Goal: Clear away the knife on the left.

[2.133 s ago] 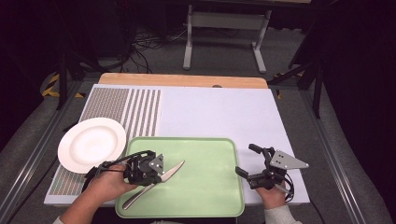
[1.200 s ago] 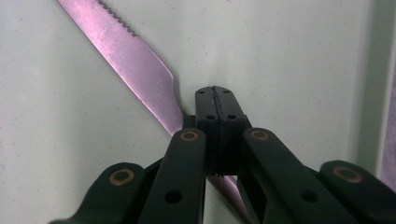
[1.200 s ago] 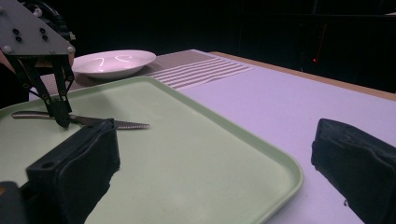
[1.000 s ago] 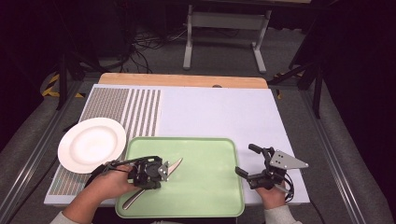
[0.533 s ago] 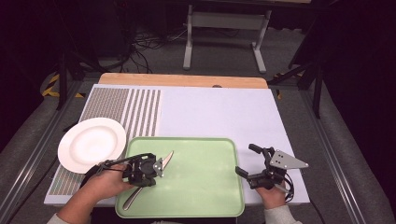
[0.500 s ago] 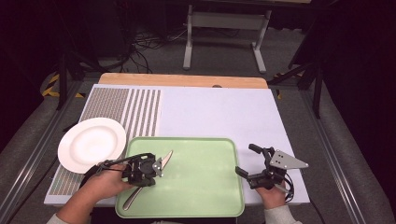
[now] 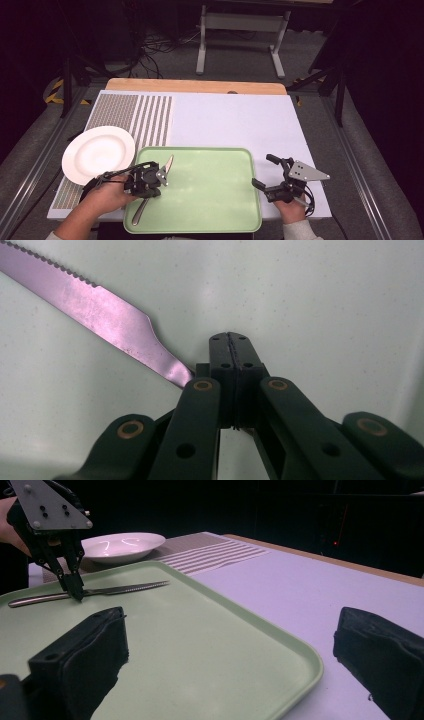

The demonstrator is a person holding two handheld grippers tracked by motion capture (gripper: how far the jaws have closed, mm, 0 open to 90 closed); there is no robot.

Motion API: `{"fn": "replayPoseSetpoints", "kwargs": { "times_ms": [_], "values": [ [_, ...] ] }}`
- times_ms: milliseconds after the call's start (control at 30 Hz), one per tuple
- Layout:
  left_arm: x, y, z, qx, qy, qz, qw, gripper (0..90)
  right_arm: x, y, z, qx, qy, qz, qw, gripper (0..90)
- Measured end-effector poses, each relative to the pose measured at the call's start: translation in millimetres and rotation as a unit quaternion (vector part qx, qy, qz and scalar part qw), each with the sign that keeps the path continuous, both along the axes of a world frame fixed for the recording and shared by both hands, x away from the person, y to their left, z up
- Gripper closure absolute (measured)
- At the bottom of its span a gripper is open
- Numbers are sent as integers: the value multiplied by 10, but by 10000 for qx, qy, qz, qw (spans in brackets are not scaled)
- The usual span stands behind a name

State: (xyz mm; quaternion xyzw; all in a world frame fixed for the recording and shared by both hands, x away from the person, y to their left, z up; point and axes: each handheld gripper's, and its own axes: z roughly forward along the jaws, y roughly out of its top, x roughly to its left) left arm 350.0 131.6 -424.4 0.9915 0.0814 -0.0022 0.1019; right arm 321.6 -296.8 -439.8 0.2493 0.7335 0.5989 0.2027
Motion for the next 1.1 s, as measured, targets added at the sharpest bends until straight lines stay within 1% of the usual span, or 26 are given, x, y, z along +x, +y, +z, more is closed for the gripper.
{"fn": "replayPoseSetpoints", "kwargs": {
  "times_ms": [100,267,300,333,400,467,533,633,800,933,1000,1100],
  "values": [
    [2,30,-2,-26,-23,100,9999,900,1,1,-1,-14,4,7,10000,16],
    [15,110,-16,-191,3,289,9994,900,1,-1,-4,2,11,-1,10000,16],
    [9,126,-19,-227,18,369,9991,900,2,0,-4,1,15,-2,10000,16],
    [13,136,-15,-191,15,350,9992,900,4,1,-5,1,15,0,10000,16],
    [6,155,-22,-248,15,421,9988,900,4,2,-5,-9,19,4,10000,16],
    [3,172,-21,-237,11,456,9987,900,5,2,-6,-16,22,0,10000,16],
    [1,188,-26,-277,14,475,9985,900,5,2,-6,7,20,-3,10000,16],
    [-3,206,-22,-227,-12,517,9984,900,5,3,-7,-10,24,2,10000,16],
    [-10,237,-25,-239,-15,586,9980,900,6,2,-8,-4,25,-5,10000,16],
    [-17,271,-30,-279,-9,688,9972,900,8,4,-8,-17,18,-1,10000,16],
    [-17,290,-27,-260,-6,722,9971,900,7,2,-8,-14,23,-3,10000,16],
    [-26,319,-32,-300,-7,826,9961,900,7,3,-8,-13,24,-3,10000,16]
  ]
}}
